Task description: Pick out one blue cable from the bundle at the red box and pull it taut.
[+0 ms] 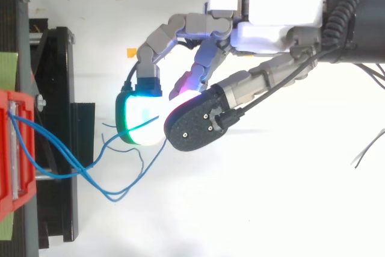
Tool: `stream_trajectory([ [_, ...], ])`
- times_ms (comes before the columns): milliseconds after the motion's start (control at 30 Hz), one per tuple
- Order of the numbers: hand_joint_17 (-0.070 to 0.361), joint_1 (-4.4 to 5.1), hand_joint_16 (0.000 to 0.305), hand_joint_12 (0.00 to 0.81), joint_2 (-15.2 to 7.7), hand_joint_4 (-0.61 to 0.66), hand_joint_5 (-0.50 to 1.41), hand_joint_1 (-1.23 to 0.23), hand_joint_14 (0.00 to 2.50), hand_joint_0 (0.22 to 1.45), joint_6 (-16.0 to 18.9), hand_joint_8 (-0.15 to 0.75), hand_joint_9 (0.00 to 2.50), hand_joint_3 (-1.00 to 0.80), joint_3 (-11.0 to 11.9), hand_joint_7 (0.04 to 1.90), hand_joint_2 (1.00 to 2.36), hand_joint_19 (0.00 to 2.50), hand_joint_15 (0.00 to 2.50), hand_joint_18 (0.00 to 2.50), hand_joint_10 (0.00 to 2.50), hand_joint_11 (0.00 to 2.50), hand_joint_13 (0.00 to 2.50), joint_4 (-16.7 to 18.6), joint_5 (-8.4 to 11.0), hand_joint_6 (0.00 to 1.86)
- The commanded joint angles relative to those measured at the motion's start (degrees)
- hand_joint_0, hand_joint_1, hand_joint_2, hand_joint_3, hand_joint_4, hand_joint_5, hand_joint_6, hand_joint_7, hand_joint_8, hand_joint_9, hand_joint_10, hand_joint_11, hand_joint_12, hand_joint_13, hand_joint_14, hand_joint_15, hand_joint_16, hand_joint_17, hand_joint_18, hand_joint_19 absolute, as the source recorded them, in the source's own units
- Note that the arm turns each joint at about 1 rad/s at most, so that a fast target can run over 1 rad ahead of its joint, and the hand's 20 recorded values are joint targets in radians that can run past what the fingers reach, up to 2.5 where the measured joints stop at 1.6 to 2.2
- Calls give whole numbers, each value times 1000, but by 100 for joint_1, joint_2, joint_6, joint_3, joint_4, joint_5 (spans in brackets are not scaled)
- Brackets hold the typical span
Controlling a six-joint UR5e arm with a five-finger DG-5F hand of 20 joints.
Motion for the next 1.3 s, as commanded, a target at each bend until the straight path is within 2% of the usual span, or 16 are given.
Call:
stream_trajectory([
  [0, 112, 0, 50, 322, 0, -208, -35, -756, 17, 627, 0, 262, 1102, -179, 0, 783, 1003, 466, 441, 800, 21, 540, 917, 0, 0, 895],
  [1267, 118, 0, 52, 334, 0, -187, -36, -740, 16, 619, 0, 266, 1103, -185, 0, 774, 1004, 494, 424, 821, 19, 521, 888, 0, 9, 894],
])
